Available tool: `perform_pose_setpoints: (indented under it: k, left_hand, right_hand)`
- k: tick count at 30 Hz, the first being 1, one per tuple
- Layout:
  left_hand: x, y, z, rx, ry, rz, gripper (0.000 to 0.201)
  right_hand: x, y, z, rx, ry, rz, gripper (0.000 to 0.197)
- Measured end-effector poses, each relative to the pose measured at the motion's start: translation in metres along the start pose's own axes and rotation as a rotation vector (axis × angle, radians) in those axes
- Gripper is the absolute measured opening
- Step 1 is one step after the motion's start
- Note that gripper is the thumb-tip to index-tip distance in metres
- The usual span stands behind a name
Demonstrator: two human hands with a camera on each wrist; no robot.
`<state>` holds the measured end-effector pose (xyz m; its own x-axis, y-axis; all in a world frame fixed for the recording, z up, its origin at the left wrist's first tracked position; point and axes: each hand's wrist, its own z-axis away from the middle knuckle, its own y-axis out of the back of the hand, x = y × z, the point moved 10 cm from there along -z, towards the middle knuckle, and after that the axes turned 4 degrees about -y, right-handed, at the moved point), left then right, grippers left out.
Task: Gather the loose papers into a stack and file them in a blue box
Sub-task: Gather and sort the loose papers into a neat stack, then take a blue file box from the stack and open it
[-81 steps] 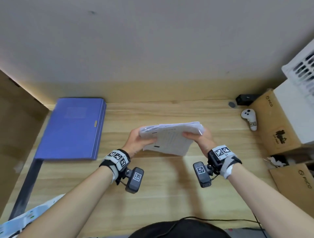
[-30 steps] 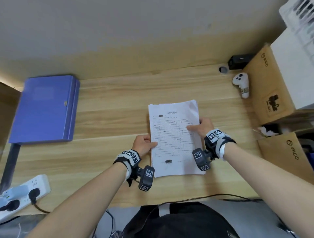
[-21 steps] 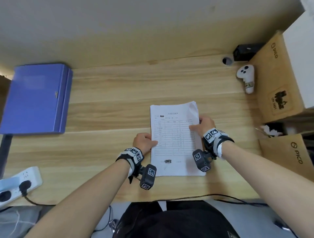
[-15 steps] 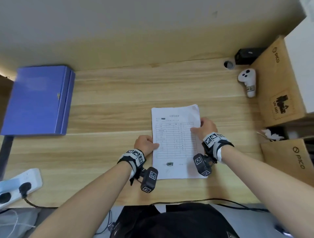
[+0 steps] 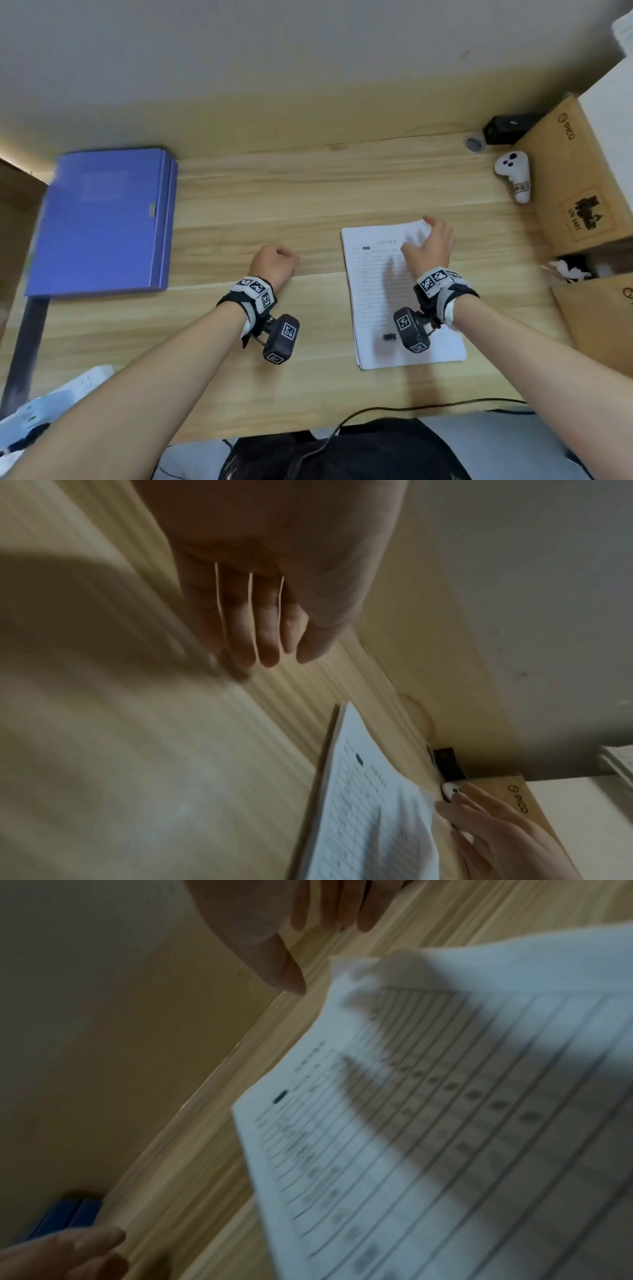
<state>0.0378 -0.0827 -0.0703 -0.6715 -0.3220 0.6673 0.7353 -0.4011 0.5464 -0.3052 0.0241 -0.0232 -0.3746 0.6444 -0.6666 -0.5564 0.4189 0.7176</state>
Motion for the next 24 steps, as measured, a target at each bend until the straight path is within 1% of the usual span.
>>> perform_pose_setpoints:
  k: [1, 3, 5, 7, 11, 14, 17, 21, 24]
  left_hand:
    - [-0.002, 0.021, -0.006, 0.036, -0.024, 0.02, 0.008]
    - [-0.009, 0.061, -0.02, 0.061, -0.055, 0.093, 0.002]
    - [-0.019, 0.102, -0.033, 0.055, -0.066, 0.19, 0.008]
    - [-0.027, 0.151, -0.045, 0.085, -0.084, 0.24, 0.017]
    - [-0.054, 0.25, -0.061, 0.248, -0.119, 0.242, 0.02]
    - [-0.09, 0.306, -0.067, 0.343, -0.081, 0.157, 0.033]
    - [-0.13, 0.344, -0.071, 0.381, -0.035, 0.047, 0.047]
    - [-0.173, 0.378, -0.072, 0.392, 0.043, -0.049, 0.059]
    - [-0.195, 0.391, -0.073, 0.376, 0.102, -0.119, 0.07]
  right_hand:
    - [-0.013, -0.011, 0.007, -0.013, 0.014, -0.026, 0.06]
    - [-0.04, -0.039, 0.022, -0.073, 0.019, -0.083, 0.053]
    - [-0.068, -0.074, 0.038, -0.155, 0.012, -0.15, 0.042]
    - [-0.1, -0.111, 0.053, -0.229, 0.039, -0.22, 0.033]
    - [-0.166, -0.184, 0.086, -0.392, 0.072, -0.298, 0.029]
    - [-0.208, -0.236, 0.108, -0.504, 0.072, -0.306, 0.019]
    - [-0.239, -0.284, 0.13, -0.6, 0.073, -0.285, 0.016]
    - [-0.266, -0.333, 0.155, -0.684, 0.06, -0.258, 0.015]
    - [-0.275, -0.362, 0.167, -0.745, 0.04, -0.198, 0.022]
